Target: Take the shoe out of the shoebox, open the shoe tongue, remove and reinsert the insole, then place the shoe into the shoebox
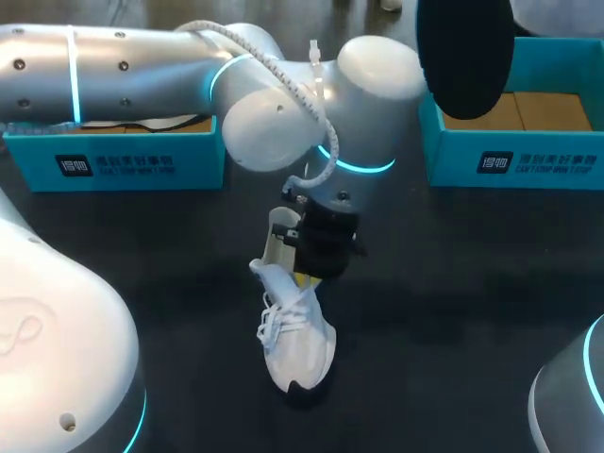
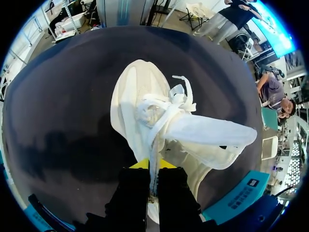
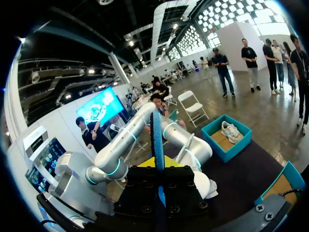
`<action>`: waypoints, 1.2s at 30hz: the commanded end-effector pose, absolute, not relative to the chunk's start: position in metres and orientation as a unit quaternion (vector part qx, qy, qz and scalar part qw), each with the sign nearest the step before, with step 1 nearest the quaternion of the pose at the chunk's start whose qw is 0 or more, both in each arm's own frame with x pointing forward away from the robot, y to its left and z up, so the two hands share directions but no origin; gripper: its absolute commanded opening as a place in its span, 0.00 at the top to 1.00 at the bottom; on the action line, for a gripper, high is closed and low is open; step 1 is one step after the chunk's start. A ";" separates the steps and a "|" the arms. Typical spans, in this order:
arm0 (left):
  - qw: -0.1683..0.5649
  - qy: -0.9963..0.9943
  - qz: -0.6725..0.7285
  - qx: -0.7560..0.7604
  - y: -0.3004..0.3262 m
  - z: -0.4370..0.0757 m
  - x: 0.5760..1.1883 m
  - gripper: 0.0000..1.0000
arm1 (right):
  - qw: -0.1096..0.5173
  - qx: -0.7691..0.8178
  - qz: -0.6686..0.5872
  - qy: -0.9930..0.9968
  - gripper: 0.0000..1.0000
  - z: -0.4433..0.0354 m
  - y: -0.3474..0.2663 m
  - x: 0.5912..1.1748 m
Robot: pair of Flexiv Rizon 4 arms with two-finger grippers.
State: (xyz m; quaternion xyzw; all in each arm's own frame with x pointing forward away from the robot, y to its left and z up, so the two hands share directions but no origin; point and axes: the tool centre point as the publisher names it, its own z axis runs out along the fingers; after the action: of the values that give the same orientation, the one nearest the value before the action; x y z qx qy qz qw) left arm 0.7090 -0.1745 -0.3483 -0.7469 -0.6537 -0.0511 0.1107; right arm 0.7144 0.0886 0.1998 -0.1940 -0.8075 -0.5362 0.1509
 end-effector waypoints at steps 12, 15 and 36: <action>0.101 -0.650 -0.043 -0.752 -0.185 -0.366 0.707 1.00 | 0.151 -0.195 -0.535 -0.808 1.00 0.200 0.089 0.715; 0.098 -0.650 -0.037 -0.753 -0.187 -0.366 0.707 0.56 | 0.151 -0.195 -0.535 -0.808 1.00 0.200 0.089 0.715; 0.024 -0.681 0.036 -0.731 -0.205 -0.308 0.725 0.00 | 0.151 -0.195 -0.535 -0.808 1.00 0.200 0.089 0.715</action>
State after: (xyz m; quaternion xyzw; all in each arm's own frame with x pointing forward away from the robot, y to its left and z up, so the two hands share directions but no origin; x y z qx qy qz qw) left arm 0.7235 -0.2157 -0.3182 -0.7322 -0.6797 0.0205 0.0384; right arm 0.7144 0.0886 0.1998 -0.1941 -0.8075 -0.5362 0.1509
